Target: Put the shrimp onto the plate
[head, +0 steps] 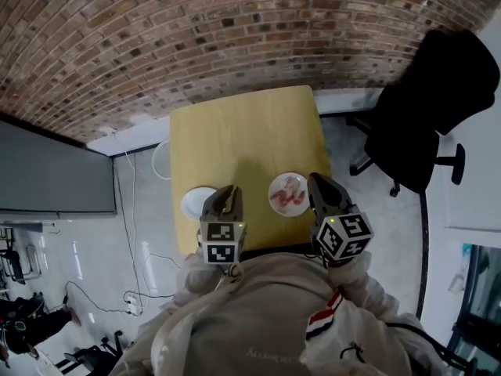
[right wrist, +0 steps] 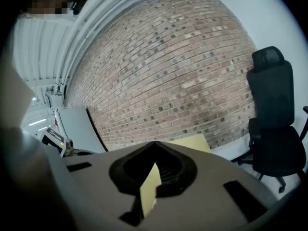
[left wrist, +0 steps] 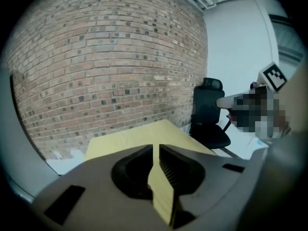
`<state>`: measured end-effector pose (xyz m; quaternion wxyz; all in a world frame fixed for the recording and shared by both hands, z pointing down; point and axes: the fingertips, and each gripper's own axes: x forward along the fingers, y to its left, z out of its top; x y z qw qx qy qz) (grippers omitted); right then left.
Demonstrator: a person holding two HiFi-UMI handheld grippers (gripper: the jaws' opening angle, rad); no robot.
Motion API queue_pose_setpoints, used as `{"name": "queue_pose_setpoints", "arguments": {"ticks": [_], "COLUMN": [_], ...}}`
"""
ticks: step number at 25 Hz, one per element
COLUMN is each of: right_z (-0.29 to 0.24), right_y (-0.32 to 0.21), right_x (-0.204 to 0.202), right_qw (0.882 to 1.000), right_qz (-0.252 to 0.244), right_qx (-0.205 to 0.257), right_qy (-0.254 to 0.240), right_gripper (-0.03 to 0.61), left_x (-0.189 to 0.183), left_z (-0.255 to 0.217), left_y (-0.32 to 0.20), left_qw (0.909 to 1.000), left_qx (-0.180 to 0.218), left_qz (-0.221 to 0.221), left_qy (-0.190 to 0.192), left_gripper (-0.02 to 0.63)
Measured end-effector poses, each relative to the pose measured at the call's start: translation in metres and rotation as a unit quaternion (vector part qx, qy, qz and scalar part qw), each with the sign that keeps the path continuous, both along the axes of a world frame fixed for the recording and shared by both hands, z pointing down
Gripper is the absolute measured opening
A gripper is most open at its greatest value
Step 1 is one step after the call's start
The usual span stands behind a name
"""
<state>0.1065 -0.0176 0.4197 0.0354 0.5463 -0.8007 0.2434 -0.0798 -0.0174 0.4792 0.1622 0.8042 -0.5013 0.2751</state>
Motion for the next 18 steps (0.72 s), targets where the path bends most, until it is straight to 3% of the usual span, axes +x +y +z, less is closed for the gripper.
{"name": "queue_pose_setpoints", "arguments": {"ticks": [10,18], "right_z": [-0.052,-0.089], "right_y": [0.0,-0.004], "right_x": [-0.043,-0.057], "right_qw": [0.998,0.994], "right_qz": [-0.008,-0.004], "right_qx": [0.064,0.109], "right_qy": [0.023,0.028], "right_gripper": [0.023,0.023], "left_x": [-0.039,-0.061], "left_z": [-0.071,-0.134], "left_y": [0.0,-0.009], "left_qw": [0.9938,0.9767], "left_qx": [0.1,0.204], "left_qz": [-0.028,-0.05], "left_qy": [0.039,0.041], "left_gripper": [0.028,0.014]}}
